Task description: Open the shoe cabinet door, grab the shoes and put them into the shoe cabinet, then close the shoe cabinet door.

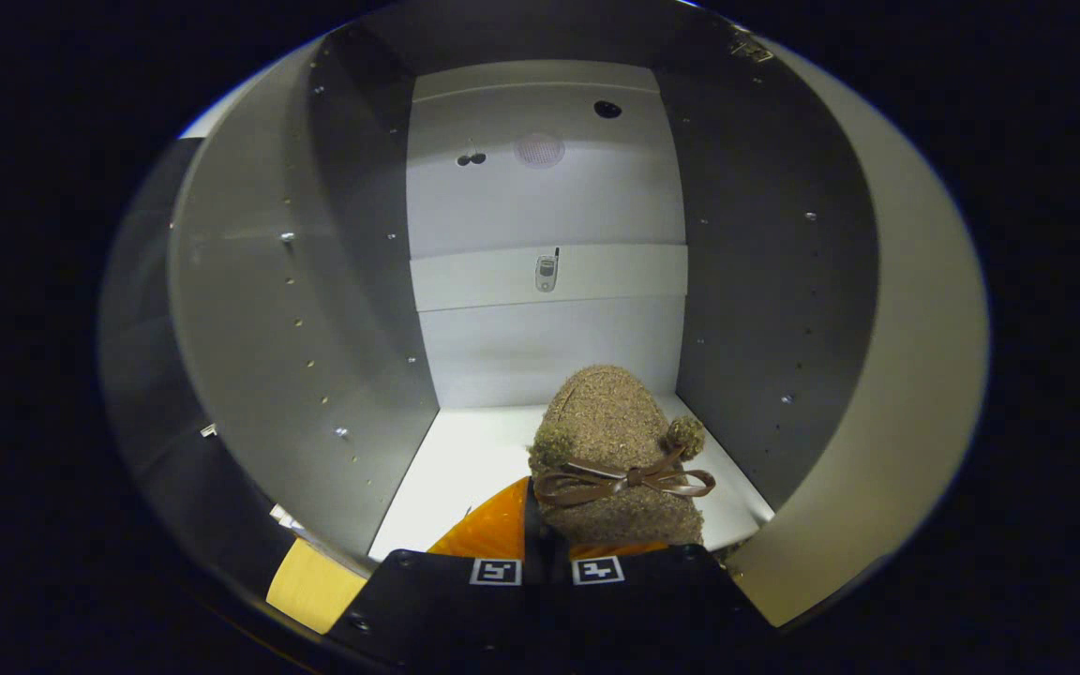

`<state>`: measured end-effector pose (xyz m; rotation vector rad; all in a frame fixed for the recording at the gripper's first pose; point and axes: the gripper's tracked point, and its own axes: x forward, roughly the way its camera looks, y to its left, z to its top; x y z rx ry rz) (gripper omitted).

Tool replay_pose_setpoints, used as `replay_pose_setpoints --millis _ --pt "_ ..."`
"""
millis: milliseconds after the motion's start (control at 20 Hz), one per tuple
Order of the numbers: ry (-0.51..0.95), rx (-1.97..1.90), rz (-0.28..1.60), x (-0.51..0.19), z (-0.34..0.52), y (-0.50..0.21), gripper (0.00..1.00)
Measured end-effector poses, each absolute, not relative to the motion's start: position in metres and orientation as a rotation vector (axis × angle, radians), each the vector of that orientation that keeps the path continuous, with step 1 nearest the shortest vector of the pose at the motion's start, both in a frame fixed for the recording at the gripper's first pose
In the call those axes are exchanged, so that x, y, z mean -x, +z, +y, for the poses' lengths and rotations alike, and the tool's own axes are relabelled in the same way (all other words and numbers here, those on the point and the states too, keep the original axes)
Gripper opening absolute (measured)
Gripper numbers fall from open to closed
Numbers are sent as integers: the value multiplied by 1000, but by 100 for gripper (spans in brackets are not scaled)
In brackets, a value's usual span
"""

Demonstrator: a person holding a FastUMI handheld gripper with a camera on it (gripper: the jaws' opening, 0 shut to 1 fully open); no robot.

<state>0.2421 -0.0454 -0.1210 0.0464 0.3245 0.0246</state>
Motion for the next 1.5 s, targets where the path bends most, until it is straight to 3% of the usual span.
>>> replay_pose_setpoints --millis 500,850,900,1000,1050,1200,1300,1500 --pt "35 -30 374 -345 -43 -144 5" --pt "39 -28 432 -363 -40 -175 6" --pt "44 -19 441 -360 -39 -177 12" --pt "49 -3 475 -354 -37 -187 12" --pt "50 8 481 -354 -36 -189 20" --pt "43 21 465 -347 -35 -183 20" --pt "39 9 448 -339 -35 -176 47" --pt "17 4 443 -316 -41 -167 60"
